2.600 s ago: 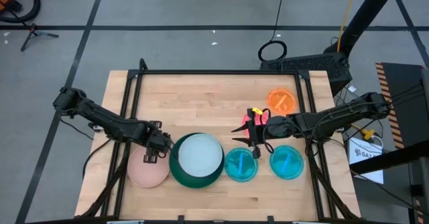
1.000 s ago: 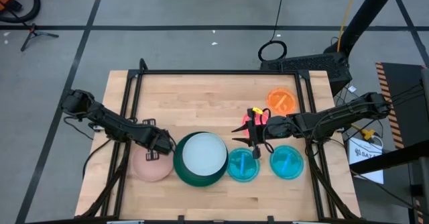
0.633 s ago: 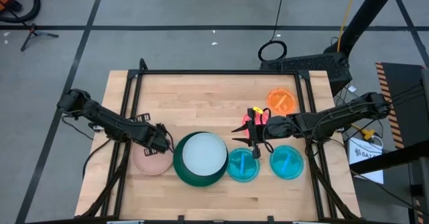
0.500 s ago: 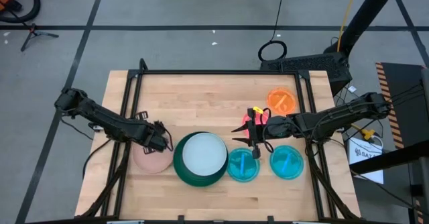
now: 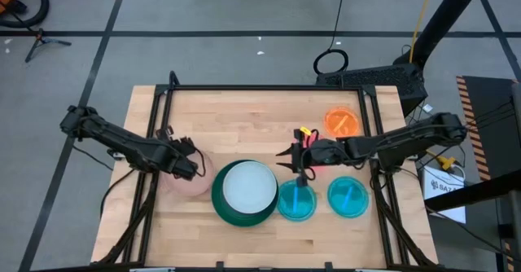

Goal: Stack plastic plates
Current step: Stack the light pink plate on top of the light blue plate

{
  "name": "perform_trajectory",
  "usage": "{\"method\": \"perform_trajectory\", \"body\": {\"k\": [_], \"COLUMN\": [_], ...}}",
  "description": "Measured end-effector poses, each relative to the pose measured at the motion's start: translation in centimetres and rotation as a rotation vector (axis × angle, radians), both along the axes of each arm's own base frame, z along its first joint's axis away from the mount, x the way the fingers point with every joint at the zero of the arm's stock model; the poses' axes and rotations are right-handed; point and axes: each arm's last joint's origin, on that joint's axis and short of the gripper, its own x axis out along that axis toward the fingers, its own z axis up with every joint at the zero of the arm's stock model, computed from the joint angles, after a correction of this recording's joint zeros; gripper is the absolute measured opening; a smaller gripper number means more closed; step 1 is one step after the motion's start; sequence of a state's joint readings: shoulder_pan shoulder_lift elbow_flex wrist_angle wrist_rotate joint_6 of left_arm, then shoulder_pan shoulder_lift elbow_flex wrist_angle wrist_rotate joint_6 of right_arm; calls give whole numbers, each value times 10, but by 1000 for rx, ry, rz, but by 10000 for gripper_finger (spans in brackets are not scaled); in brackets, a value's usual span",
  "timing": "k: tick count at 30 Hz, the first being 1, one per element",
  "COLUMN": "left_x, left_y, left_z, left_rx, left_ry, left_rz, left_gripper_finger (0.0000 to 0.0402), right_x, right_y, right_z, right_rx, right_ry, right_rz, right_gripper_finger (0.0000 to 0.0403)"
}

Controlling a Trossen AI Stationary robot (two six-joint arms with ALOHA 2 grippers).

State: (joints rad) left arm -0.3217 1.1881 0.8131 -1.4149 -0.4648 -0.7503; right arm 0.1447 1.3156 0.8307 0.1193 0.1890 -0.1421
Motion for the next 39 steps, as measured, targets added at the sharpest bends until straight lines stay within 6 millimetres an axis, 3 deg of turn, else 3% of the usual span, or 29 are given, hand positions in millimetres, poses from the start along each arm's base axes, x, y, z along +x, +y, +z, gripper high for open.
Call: {"method": "perform_trajectory", "body": {"k": [21,30,39], "left_x": [0,1,19], "left_y": [36,44,33], "left_z": [14,19,62], "left_rx": [308,311,299], "left_ry": [-162,-201,-461], "left_rz": [113,203,205], "left_gripper_finger": [26,26,26], "right_x": [38,40,43], "right_y": [-54,-75,-77], "right_z": [-41,-26,-14], "right_rx": [2,9,119], "right_ry": [-21,-168,-313], "right_rz": [-179,-237,-203], "right_gripper_finger": [114,114,116]}}
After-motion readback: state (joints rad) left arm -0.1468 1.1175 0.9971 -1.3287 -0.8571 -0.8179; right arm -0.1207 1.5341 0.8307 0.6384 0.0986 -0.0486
